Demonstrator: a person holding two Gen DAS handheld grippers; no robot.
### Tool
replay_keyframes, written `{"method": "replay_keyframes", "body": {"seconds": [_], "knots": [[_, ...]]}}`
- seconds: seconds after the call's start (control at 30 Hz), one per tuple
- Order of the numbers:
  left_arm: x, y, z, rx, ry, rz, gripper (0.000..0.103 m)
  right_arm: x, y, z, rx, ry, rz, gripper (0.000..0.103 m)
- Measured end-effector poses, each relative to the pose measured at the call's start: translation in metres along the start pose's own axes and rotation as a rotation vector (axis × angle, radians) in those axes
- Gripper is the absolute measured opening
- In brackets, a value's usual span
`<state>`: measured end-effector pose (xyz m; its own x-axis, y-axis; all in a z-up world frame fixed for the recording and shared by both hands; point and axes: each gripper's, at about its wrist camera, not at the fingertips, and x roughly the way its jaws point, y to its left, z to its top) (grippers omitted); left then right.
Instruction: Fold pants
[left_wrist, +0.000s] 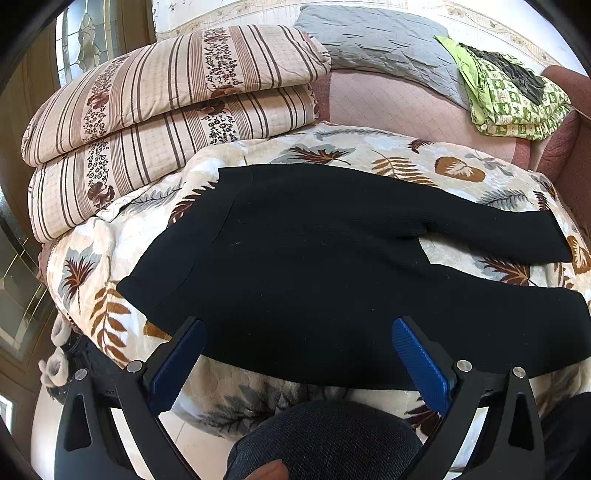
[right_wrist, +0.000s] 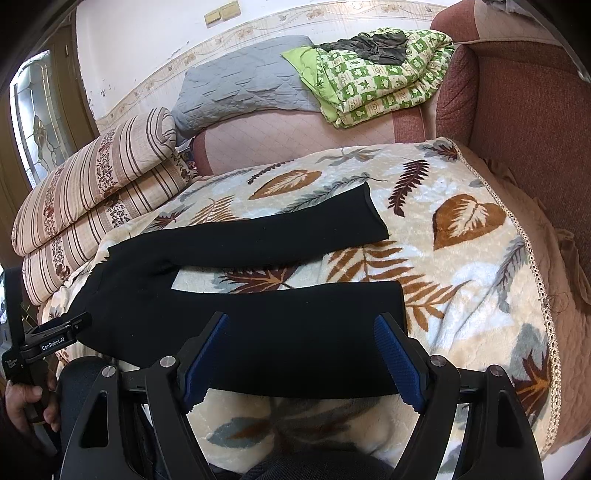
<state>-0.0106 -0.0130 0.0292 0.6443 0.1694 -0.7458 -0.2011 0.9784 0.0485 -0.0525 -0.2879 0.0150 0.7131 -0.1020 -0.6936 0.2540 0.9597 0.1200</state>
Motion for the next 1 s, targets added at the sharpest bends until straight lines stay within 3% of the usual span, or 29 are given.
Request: {"method": "replay_keyframes", "body": {"seconds": [1.0], "knots": [[0.0024, -0.0035, -0.0055, 0.014, -0.013, 0.024, 0.102, -0.0005, 0.0008, 0.0003, -0.003, 0.0, -0.002, 0.081]]}}
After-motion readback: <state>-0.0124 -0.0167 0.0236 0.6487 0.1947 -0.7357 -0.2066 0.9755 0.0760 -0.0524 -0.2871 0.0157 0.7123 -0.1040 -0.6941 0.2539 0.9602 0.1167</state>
